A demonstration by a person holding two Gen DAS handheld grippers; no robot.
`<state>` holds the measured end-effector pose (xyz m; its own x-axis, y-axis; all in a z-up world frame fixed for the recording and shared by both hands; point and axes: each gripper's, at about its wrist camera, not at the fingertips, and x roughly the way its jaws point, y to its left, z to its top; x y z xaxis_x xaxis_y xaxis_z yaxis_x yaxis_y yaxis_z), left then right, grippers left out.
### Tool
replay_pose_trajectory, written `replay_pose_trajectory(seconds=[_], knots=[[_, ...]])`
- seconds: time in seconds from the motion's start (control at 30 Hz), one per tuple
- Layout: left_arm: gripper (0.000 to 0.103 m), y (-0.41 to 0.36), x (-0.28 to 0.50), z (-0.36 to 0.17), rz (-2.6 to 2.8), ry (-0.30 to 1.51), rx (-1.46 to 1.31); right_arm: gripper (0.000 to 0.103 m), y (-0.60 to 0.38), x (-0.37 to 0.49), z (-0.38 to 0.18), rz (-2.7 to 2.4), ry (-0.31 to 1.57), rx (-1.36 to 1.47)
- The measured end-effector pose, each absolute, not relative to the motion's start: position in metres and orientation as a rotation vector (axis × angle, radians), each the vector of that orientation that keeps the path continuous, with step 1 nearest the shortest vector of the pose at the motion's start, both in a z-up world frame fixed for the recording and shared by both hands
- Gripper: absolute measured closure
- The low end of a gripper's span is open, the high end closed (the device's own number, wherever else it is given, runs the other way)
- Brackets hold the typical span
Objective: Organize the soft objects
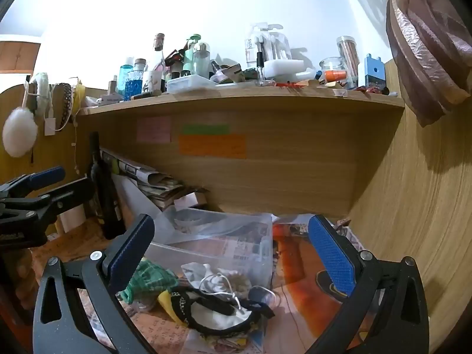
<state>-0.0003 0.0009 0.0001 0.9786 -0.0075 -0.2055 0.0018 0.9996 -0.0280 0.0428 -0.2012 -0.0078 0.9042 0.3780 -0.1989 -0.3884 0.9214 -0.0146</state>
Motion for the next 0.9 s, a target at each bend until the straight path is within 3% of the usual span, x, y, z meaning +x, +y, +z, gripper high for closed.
replay_pose_trajectory(seconds=[0.9], knots=[[0.000, 0.0037, 0.0000, 0.0011, -0.027, 0.203, -0.023, 0.000, -0.1983, 0.0377, -0.0033, 0.396, 0.182, -0.055]])
